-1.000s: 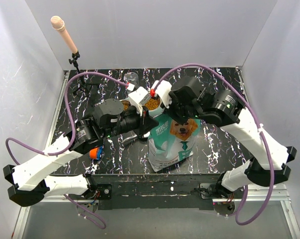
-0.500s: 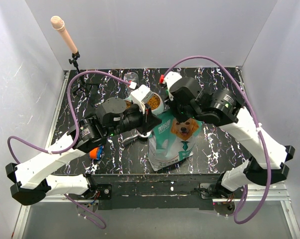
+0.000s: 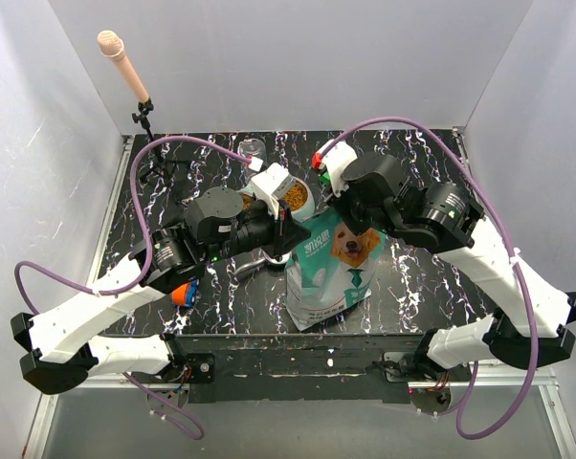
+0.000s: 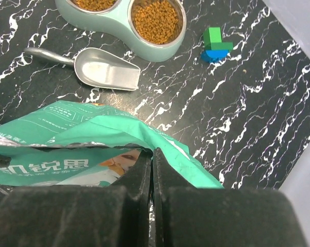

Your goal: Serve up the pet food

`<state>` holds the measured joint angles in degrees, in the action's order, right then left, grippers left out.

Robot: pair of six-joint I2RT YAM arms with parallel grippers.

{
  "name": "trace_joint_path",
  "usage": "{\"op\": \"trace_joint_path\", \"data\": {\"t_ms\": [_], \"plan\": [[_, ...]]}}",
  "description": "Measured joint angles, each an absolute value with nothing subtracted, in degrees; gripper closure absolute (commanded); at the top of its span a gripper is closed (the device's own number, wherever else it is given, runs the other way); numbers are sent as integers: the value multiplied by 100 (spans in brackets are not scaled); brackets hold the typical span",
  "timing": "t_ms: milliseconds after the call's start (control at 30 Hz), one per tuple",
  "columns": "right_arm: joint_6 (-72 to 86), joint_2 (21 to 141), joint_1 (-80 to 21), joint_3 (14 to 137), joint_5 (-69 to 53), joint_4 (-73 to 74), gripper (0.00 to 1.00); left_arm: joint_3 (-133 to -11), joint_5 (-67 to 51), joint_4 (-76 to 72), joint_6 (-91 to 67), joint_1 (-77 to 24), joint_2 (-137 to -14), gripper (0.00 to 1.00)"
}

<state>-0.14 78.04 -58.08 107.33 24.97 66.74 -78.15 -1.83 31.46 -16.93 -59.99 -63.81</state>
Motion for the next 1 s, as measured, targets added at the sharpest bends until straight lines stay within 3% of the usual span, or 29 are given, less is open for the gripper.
{"op": "trace_joint_path", "data": {"t_ms": [67, 100, 233, 367, 600, 667, 767, 1000], "plan": [[-252, 7664, -5769, 10541, 2386, 6466, 67, -7815, -169, 3157, -1688, -5999, -6381, 100], [-346, 7594, -5728, 10475, 2300, 6407, 65, -7815, -167, 3162, -1684, -5999, -6381, 100], [-773, 7238, -5446, 10156, 2187, 6130, 67, -7832, -169, 3227, -1656, -6001, -6366, 100], [-1061, 7087, -5297, 10038, 2084, 6075, 99, -7839, -185, 3253, -1651, -6010, -6353, 100], [-1295, 7218, -5249, 10031, 2012, 5937, 99, -7839, -139, 3256, -1629, -6010, -6353, 100], [-1347, 7218, -5212, 10033, 1953, 5937, 80, -7839, -121, 3256, -1612, -6010, -6353, 100], [-1387, 7220, -5076, 10038, 1933, 5902, 68, -7848, -99, 3277, -1601, -6010, -6353, 100], [-1402, 7133, -4742, 10038, 1977, 5854, 60, -7872, -86, 3341, -1581, -6010, -6351, 100]]}}
